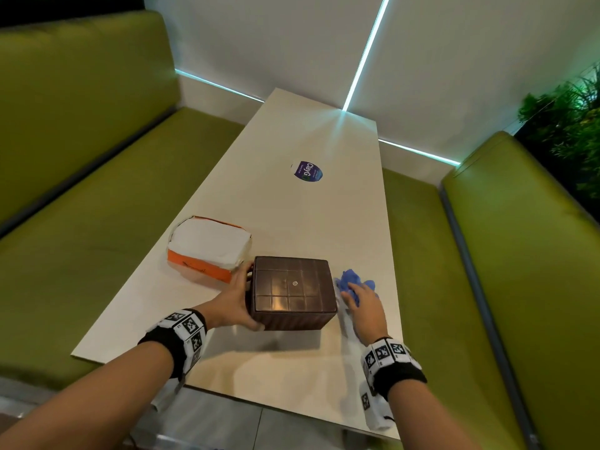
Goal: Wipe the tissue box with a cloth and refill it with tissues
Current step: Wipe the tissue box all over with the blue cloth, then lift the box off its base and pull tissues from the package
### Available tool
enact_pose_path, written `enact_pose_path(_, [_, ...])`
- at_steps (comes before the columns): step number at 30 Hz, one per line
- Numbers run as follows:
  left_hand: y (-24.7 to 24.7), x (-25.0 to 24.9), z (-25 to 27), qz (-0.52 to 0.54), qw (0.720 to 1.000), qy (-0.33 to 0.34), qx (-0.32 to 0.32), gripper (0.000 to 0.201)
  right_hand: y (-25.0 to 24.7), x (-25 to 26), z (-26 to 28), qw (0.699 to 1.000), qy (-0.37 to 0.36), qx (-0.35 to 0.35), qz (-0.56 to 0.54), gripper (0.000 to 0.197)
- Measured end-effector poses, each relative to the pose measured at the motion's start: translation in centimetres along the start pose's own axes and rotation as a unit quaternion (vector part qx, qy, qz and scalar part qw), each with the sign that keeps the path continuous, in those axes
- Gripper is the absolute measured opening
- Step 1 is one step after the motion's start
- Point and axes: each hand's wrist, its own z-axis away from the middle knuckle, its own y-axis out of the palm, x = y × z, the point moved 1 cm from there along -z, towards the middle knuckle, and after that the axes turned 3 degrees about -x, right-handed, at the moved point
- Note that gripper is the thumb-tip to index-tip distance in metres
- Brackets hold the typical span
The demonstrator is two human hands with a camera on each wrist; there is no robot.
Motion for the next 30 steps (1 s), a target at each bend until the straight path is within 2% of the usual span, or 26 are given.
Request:
enact_pose_path(3, [-0.2, -0.2, -0.3, 0.01, 1.0, -0.008, 0.005, 0.15, 2.2, -1.2, 0.2, 0.992, -0.032, 0.059, 0.104, 0.04])
enact_pose_path(8, [-0.6, -0.6, -0.8, 0.006, 1.0, -0.023, 0.019, 0.153, -0.1, 0.3, -0.2, 0.979, -0.056, 0.048, 0.189, 0.046])
enact_pose_path(9, [-0.7, -0.6, -0.9, 0.002, 0.999, -0.026, 0.024, 0.152, -1.3, 1.3, -0.3, 0.984, -0.048, 0.038, 0.168, 0.046])
enact_pose_path(10, [-0.8, -0.9, -1.0, -0.001, 0.999, -0.026, 0.03, 0.15, -2.4, 2.5, -0.4, 0.994, -0.034, 0.031, 0.103, 0.049])
enact_pose_path(12, [-1.1, -1.1, -1.2, 0.002, 0.999, -0.028, 0.043, 0.145, -4.1, 4.5, -0.6, 0.994, -0.026, 0.096, -0.054, 0.079])
enact_pose_path(13, [-1.3, -1.4, -1.4, 0.007, 0.998, -0.029, 0.048, 0.145, -4.5, 5.7, -0.7, 0.985, -0.067, 0.151, -0.052, 0.098])
enact_pose_path(15, [-1.6, -1.8, -1.7, 0.012, 0.998, -0.036, 0.058, 0.148, -4.4, 7.2, -1.0, 0.96, -0.149, 0.23, 0.064, 0.125])
enact_pose_path(17, [-1.8, -2.3, -2.0, 0.018, 0.996, -0.041, 0.076, 0.147, -3.8, 8.4, -1.6, 0.932, -0.187, 0.261, 0.167, 0.137])
enact_pose_path(21, [-2.1, -3.0, -2.5, 0.038, 0.994, -0.041, 0.096, 0.136, -2.5, 9.0, -2.8, 0.905, -0.213, 0.268, 0.252, 0.138])
enact_pose_path(25, [-2.3, -3.0, -2.9, 0.035, 0.993, -0.054, 0.097, 0.136, -2.6, 9.3, -3.1, 0.905, -0.227, 0.255, 0.255, 0.136])
enact_pose_path(30, [-2.4, -2.9, -3.2, 0.007, 0.993, -0.067, 0.096, 0.14, -2.6, 9.3, -3.2, 0.91, -0.231, 0.236, 0.252, 0.142])
